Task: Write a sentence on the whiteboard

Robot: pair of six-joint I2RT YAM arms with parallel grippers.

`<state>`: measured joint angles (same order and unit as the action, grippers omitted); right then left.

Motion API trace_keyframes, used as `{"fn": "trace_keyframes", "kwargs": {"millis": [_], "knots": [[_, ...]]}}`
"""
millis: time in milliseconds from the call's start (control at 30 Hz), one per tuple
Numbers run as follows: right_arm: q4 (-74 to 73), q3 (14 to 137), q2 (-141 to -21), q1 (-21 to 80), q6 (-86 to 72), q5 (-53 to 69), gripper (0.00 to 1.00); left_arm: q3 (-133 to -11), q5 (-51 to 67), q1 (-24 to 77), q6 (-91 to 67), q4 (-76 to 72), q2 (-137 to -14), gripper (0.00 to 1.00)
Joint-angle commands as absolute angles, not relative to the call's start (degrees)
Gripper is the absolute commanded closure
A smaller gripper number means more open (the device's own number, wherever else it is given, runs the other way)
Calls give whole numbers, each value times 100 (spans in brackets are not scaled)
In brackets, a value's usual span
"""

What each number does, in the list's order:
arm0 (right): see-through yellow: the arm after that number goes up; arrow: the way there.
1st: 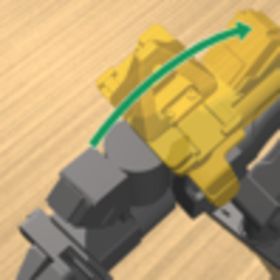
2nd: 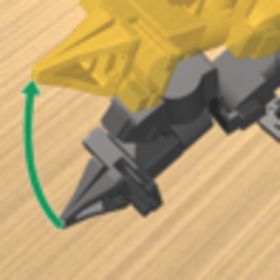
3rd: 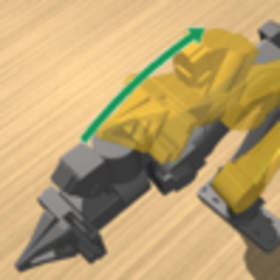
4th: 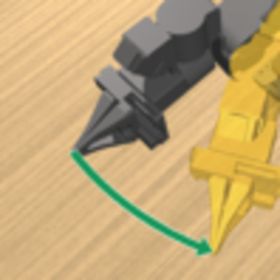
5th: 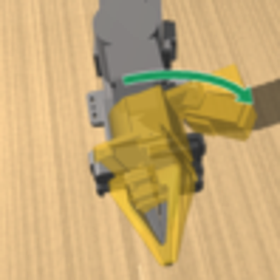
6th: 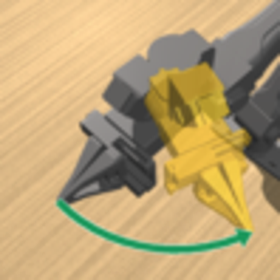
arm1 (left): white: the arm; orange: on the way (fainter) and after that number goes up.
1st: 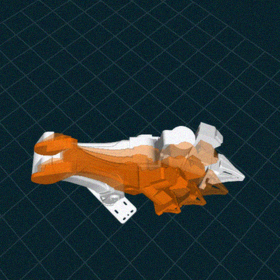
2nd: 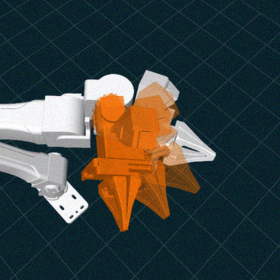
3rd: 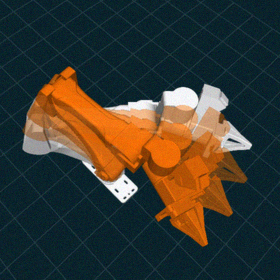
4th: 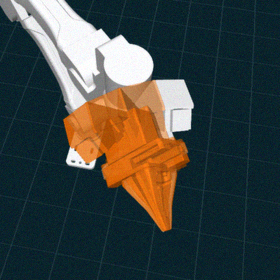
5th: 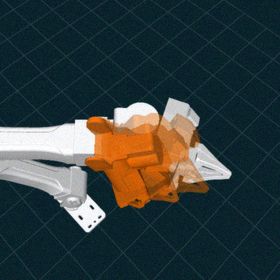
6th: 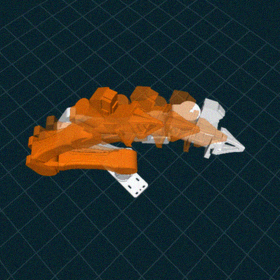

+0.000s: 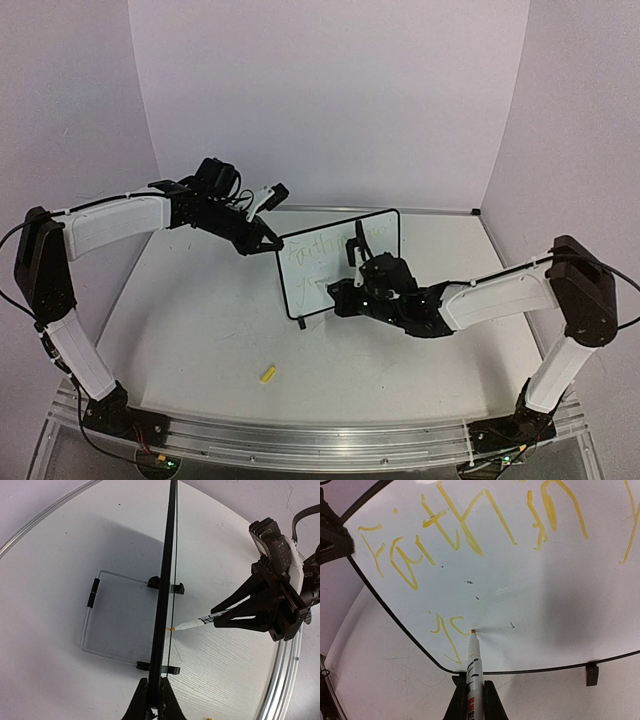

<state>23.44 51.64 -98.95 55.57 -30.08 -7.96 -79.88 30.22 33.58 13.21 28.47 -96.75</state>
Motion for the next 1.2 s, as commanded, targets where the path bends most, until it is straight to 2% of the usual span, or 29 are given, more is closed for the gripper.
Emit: {"fn": "trace_keyframes", "kwargs": {"millis": [0, 1167], "knots": [[2450, 5338, -9636, 5508, -2928, -1034, 100, -7778, 2496, 3437, 1470, 3604, -9976, 100], [2530, 5467, -9590, 5507, -2898, -770, 100, -7788, 2425, 3445, 1444, 3612, -10020, 100]]}}
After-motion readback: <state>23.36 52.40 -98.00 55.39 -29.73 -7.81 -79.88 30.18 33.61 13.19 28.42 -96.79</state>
